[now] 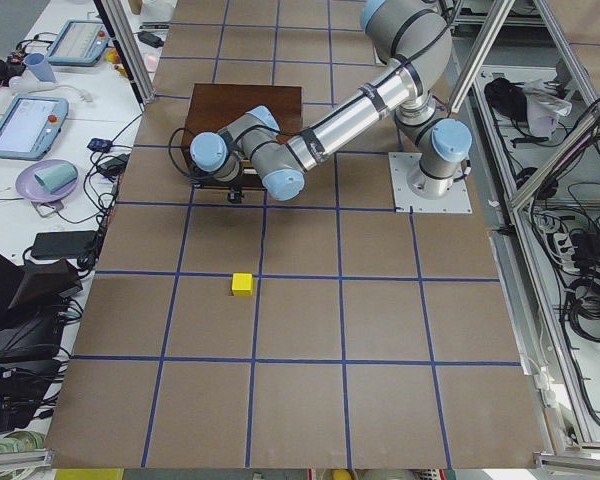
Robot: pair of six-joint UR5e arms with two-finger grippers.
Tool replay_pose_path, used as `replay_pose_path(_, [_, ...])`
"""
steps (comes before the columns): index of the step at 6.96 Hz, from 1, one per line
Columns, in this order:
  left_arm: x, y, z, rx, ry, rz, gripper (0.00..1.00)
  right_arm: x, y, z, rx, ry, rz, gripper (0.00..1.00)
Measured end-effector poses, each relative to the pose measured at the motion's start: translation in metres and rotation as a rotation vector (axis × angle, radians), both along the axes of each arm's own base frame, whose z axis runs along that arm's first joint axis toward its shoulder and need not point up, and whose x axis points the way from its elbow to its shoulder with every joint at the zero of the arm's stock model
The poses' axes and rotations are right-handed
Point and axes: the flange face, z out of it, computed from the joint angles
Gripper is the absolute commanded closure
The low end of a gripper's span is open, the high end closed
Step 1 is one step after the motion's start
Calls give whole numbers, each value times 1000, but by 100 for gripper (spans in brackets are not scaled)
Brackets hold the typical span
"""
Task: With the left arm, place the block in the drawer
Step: 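Hook the left gripper onto the white drawer handle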
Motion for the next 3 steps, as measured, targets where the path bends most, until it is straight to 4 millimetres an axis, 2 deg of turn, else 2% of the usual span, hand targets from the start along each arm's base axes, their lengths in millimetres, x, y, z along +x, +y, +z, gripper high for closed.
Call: replay_pose_path(3, [20, 6, 1, 2, -5, 28, 15, 0, 0, 0, 0, 0, 0, 0])
